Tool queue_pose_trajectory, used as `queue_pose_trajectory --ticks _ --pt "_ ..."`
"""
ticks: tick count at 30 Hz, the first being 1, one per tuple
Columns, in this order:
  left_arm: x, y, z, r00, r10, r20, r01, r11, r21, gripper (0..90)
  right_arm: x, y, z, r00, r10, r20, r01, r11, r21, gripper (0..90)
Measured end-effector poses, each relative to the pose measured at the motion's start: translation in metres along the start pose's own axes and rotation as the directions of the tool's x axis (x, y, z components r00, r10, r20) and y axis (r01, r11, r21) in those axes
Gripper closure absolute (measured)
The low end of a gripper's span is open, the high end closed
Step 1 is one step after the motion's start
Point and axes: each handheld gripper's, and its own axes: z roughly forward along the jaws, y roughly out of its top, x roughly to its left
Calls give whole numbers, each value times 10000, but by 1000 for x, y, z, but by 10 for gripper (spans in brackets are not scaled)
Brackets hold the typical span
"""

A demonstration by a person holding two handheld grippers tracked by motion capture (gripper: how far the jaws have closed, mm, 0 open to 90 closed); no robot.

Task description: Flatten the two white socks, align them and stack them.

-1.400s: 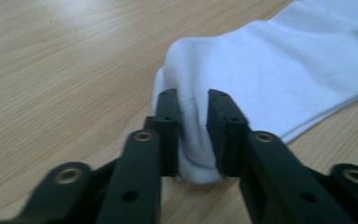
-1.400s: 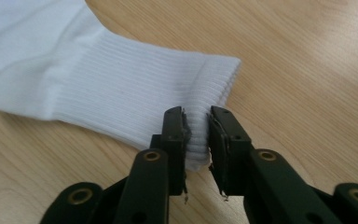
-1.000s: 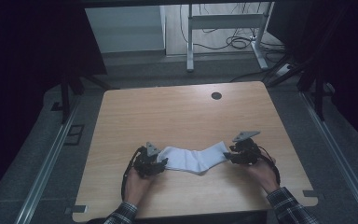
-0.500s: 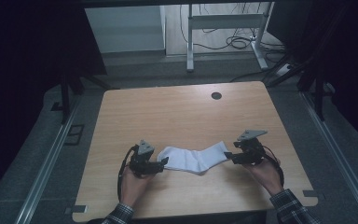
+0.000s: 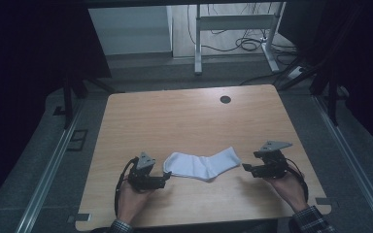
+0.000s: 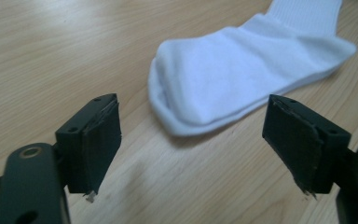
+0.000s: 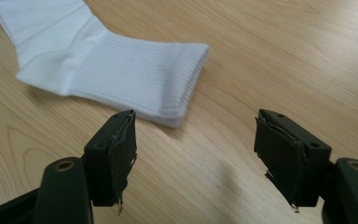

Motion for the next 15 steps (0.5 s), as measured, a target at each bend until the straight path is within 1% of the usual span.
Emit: queue_pose_trajectory --ticks 3,5,7,9,11,13,15 --pt "3 -6 -3 9998 107 -153 -105 9999 106 161 -5 -7 -2 9999 141 84 -141 9999 44 278" --pt "4 -11 -4 9994 201 -298 -192 9994 290 140 -8 -11 -2 9998 186 103 -187 9998 85 269" --pt "6 -16 -4 9995 209 -246 -200 9990 397 138 -10 -14 -1 9998 134 172 -137 9998 164 253" --pt "7 -20 -4 9997 226 -99 -221 9986 473 134 -12 -18 1 9997 12 236 -18 9997 247 247" --pt "9 -23 -4 9997 220 -41 -218 9984 522 127 -13 -20 2 9997 -69 229 61 9993 355 238" --pt "10 -26 -3 9996 269 14 -270 9977 622 116 -15 -23 4 9997 -84 236 72 9987 500 238" --pt "10 -29 -2 9991 423 67 -427 9961 774 114 -16 -25 7 9998 -73 189 61 9980 629 227"
